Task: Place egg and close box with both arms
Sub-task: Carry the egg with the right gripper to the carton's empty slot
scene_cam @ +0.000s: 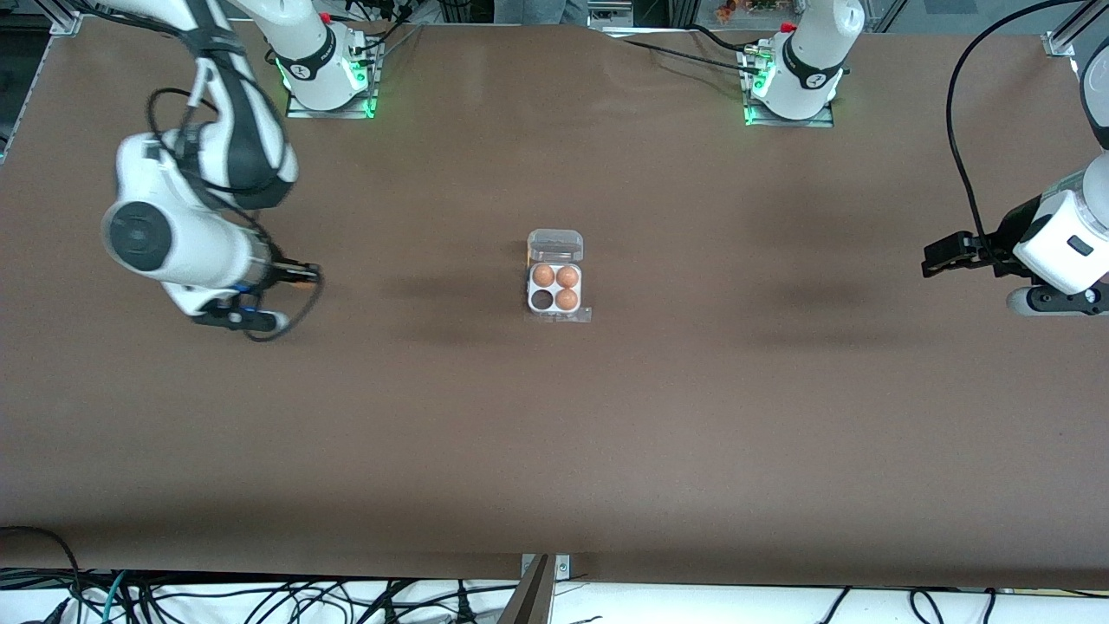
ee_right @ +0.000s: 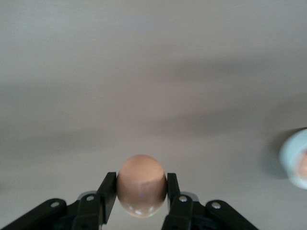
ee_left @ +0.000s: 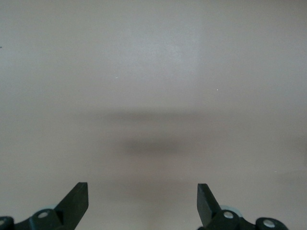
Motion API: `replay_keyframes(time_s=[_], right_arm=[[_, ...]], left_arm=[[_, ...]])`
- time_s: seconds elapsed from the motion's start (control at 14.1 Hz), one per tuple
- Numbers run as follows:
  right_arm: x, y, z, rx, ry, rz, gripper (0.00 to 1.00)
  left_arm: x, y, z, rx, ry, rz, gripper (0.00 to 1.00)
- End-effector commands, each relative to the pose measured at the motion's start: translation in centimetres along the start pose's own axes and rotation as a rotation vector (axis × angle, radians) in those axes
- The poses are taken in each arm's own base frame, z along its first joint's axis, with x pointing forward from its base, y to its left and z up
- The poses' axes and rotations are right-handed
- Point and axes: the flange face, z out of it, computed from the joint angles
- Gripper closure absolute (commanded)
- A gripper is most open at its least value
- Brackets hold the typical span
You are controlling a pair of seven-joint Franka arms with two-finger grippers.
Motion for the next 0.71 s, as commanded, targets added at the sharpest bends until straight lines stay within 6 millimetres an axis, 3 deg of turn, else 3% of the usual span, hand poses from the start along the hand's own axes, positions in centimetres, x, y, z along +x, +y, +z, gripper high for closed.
replay_keyframes(time_s=[0.0, 0.36, 0.64], right_arm=[[1.1, -7.9, 0.9, 0.034, -0.017, 0.101, 0.70], [-1.7, -22.4, 3.8, 0.035, 0.010, 0.238, 0.70], [-4.3, -29.6, 6.1, 0.063, 0.053, 0.306, 0.70]], left_arm=[[0.3, -0.1, -0.5, -0.017, 0.012, 0.014, 0.00], [0.3, -0.1, -0.5, -0.017, 0.010, 0.016, 0.00], [0.3, -0.1, -0.5, -0.017, 0.010, 0.016, 0.00]])
